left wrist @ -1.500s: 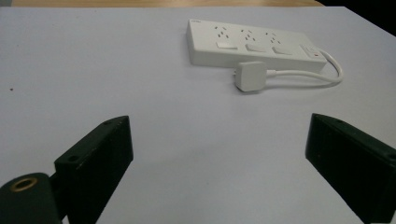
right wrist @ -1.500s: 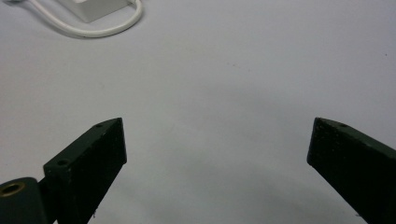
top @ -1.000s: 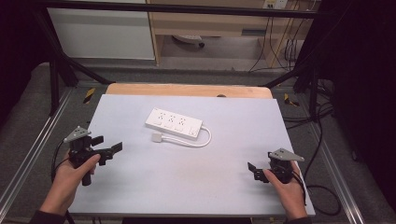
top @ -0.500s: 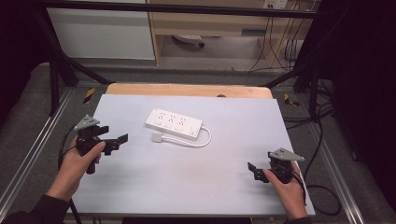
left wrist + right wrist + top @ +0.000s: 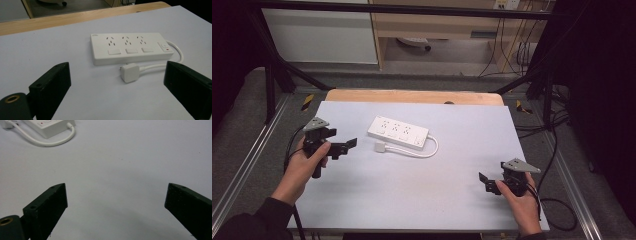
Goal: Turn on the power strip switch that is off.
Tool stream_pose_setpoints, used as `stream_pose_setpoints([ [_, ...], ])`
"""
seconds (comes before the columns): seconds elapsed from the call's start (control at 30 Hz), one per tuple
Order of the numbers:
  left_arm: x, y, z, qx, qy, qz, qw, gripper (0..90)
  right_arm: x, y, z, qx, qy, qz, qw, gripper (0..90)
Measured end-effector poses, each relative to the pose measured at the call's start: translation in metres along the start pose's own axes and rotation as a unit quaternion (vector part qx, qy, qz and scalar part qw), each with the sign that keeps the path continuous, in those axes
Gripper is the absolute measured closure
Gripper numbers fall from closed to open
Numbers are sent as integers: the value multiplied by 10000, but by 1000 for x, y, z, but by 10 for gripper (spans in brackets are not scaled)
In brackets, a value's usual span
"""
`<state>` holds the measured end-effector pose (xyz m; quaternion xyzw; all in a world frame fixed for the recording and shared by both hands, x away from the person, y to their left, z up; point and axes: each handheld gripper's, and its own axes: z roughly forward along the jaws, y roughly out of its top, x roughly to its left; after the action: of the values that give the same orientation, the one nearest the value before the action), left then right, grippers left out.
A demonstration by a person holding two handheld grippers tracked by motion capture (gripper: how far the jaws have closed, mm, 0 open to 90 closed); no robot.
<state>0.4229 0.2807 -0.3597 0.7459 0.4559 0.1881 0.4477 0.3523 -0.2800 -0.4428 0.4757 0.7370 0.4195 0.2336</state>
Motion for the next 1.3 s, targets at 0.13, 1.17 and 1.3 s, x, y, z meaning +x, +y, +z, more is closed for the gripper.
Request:
stream_pose_setpoints([
  [0.13,2,6,4,11,7,-19,10000,73,1,0,0,-9,26,-2,10000,49],
  [1.17,5,31,41,166,118,45,9998,76,6,0,1,49,76,-27,10000,46],
  [1.3,5,32,47,228,127,106,9996,77,5,0,0,36,67,-15,10000,46],
])
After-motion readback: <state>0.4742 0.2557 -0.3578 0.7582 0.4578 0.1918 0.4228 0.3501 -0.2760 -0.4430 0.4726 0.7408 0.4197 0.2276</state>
